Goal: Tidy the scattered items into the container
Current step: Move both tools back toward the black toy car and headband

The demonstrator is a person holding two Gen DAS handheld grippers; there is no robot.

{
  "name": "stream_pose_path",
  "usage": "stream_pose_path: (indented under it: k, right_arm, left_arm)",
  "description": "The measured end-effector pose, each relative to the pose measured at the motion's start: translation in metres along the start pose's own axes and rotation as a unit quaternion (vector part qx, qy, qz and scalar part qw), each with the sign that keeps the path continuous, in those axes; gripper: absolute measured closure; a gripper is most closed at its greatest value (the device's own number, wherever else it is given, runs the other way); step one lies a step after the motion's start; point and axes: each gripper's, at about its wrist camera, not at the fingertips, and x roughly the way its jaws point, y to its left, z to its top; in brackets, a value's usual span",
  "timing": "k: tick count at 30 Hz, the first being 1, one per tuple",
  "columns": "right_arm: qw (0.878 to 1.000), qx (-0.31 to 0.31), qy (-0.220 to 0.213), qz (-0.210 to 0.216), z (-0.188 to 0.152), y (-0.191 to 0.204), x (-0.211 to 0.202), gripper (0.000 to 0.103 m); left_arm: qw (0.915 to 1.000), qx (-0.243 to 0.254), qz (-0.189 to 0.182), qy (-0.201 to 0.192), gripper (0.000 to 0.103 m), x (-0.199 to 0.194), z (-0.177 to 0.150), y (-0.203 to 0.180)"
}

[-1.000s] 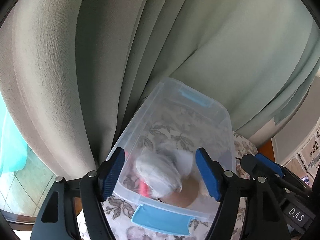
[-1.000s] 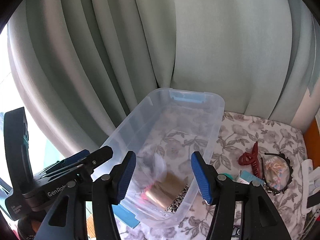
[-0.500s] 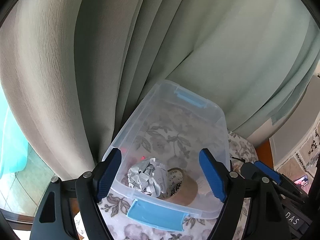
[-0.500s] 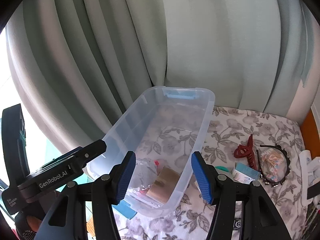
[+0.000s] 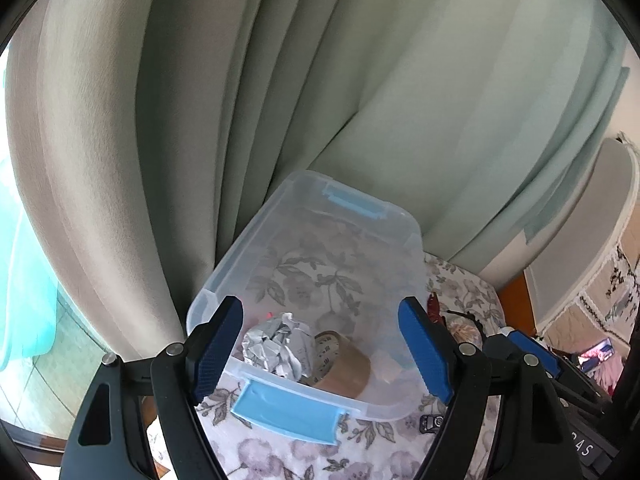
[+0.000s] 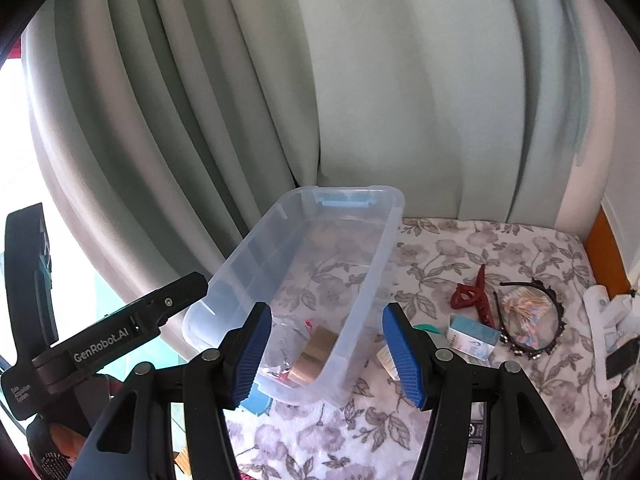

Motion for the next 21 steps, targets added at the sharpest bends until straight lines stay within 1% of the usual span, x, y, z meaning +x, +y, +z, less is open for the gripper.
stream_pose_path:
  k: [6, 11, 14, 21]
  right_arm:
    - [1.000, 0.022, -0.022, -0.001, -0.005, -0.020, -0.027, 0.041]
    - [0.998, 0.039, -0.040, 0.006, -0.013, -0.036, -0.050, 0.040]
    - [0.998, 0.049, -0.048, 0.003, -0.019, -0.048, -0.064, 0.039]
    - [0.992, 0.096, -0.077, -0.017, -0.032, -0.092, -0.101, 0.039]
  left_arm:
    - [0.9997, 0.026, -0.004, -0.005, 0.022, -0.013, -0.006, -0.027]
    - [0.9988, 0.048, -0.009, -0.005, 0.022, -0.021, -0.013, -0.055]
    - [0.9974, 0.070, -0.015, -0.001, 0.022, -0.025, -0.020, -0.077]
    - [0.9926, 0.117, -0.030, 0.009, 0.022, -0.030, -0.035, -0.128]
